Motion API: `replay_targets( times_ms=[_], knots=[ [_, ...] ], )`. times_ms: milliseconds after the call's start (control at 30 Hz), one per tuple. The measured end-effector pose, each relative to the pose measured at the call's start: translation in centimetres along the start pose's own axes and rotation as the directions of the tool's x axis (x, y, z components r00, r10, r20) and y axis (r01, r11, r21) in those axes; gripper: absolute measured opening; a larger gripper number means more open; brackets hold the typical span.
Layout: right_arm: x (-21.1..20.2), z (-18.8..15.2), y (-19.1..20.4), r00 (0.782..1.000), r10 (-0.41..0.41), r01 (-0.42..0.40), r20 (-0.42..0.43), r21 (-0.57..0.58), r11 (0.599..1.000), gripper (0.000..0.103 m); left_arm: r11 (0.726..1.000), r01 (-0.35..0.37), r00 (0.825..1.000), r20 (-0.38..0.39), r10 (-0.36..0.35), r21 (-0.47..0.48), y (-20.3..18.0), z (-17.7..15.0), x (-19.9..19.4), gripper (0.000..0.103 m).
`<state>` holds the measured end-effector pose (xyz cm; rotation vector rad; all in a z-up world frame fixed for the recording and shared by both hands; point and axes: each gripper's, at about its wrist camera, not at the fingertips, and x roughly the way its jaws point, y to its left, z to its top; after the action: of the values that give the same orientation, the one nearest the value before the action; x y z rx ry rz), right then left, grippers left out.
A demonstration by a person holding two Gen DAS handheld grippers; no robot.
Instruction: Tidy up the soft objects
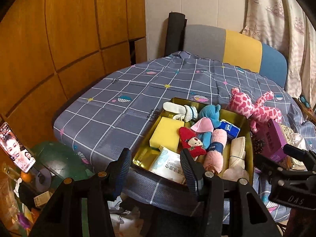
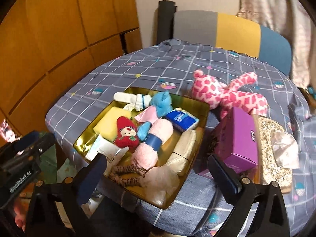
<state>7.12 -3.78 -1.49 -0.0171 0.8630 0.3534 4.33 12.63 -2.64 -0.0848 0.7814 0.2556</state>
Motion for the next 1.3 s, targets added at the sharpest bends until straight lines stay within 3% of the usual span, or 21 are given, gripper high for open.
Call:
replay_targets(
  times_ms=[500, 867, 1300],
  knots=[
    [-5.7, -0.1, -1.0, 0.984, -0.166, 0.157, 0.062, 0.128, 0.979, 0.103, 1.0, -0.001, 1.0, -0.009, 0.002, 0.026, -1.7, 0.0, -2.5, 0.052],
    [-7.1, -1.3, -1.5, 0.969, -0.238, 0.225, 0.059, 0.174, 0.959, 0.103, 0.998, 0.007, 1.0, -0.024, -0.005, 0.066, -3.3, -0.6, -3.4, 0.052],
    [-7.4, -1.6, -1.8, 0.963, -0.261, 0.246, 0.061, 0.188, 0.951, 0.103, 0.995, 0.016, 0.999, -0.033, -0.012, 0.103, -4.4, -1.0, -3.7, 0.052]
  ],
)
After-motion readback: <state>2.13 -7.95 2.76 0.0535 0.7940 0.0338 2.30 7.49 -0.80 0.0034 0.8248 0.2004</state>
